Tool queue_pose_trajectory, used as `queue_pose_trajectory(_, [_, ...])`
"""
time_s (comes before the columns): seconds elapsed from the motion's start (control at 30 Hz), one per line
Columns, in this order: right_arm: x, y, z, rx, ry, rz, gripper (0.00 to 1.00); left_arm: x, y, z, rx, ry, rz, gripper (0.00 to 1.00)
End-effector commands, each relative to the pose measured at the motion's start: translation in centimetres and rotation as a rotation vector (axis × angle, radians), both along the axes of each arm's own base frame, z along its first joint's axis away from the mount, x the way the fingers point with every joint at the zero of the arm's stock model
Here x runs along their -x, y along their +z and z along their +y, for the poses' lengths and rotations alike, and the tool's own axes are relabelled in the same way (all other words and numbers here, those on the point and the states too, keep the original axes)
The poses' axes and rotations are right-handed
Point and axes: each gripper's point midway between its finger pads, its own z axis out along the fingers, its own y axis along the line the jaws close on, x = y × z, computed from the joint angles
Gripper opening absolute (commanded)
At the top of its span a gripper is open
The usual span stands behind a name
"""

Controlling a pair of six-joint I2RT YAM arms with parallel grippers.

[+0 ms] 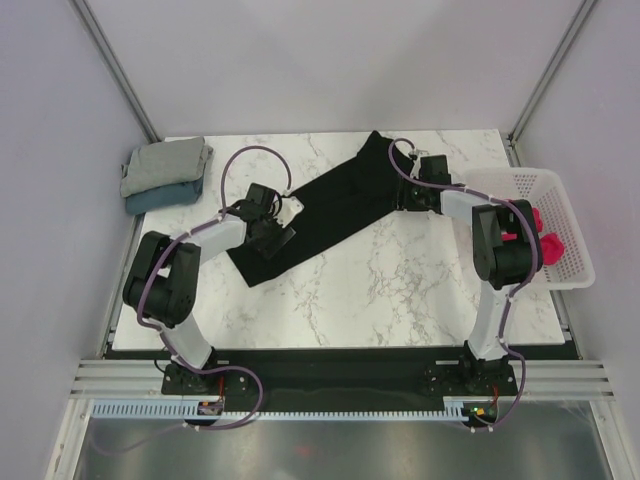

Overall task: Fold and stack the t-shirts
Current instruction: Fold the tshirt

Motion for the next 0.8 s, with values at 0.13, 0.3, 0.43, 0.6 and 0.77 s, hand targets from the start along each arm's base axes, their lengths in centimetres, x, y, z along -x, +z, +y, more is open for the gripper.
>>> queue_pose_trajectory(0.13, [-5.3, 0.1, 0.8, -0.007, -0.027, -0.046, 0.54, 2.8, -2.2, -0.3, -0.045, -0.079, 0.065, 0.81])
queue_pose_trajectory(0.3, [-7.9, 0.0, 2.2, -0.025, -0.015, -0.033, 0.55, 6.5, -3.5, -1.8, -0.106, -0.177, 0.132, 0.80])
queue_pose_trajectory(0.43, [-8.8, 0.3, 2.7, -0.034, -0.007, -0.040, 0.55, 9.3, -3.7, -4.4, -0.110, -0.265, 0.174, 0.80])
queue_pose_trajectory(0.6, [-9.3, -0.3, 3.3, -0.037, 0.010, -0.031, 0.55, 11.7, -2.5, -10.0, -0.067, -0.383, 0.198, 0.80])
queue_pose_trajectory(0.77, [-9.1, -0.5, 3.8, -0.041, 0.034, -0.024, 0.55, 12.9, -1.9, -14.0, -0.080, -0.480, 0.212, 0.80])
